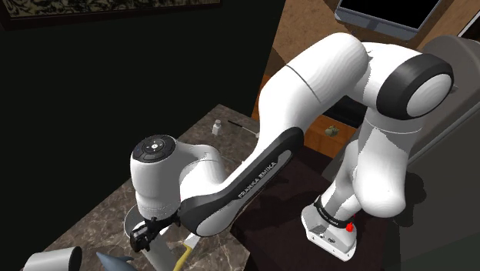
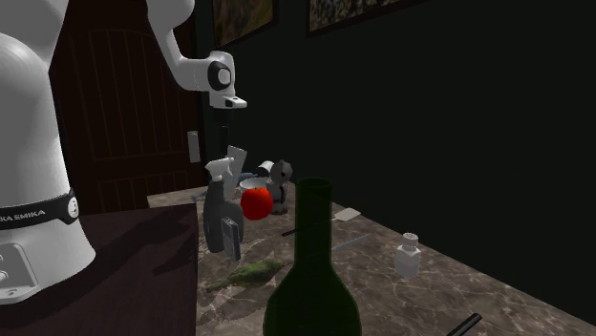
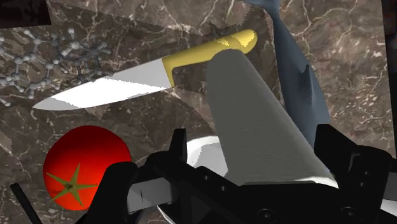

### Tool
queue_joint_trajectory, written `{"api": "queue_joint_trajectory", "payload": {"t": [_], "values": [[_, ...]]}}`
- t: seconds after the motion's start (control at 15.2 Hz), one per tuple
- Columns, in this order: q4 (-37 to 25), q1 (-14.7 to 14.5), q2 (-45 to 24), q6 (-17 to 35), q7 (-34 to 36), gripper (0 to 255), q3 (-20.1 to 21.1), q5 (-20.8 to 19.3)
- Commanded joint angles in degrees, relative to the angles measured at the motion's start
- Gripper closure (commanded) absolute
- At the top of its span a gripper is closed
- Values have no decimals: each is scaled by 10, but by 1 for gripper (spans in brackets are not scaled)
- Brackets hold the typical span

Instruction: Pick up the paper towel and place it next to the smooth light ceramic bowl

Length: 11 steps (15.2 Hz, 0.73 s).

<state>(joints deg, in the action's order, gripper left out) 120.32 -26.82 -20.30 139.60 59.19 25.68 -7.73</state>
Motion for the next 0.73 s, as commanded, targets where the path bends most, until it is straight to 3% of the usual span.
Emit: {"api": "queue_joint_trajectory", "payload": {"t": [0.0, 0.13, 0.66], "values": [[-4, 7, 23, -25, -9, 0, 8, 14], [-11, 14, 47, -54, -20, 0, 15, 30], [-11, 14, 47, -54, -20, 0, 15, 30]]}}
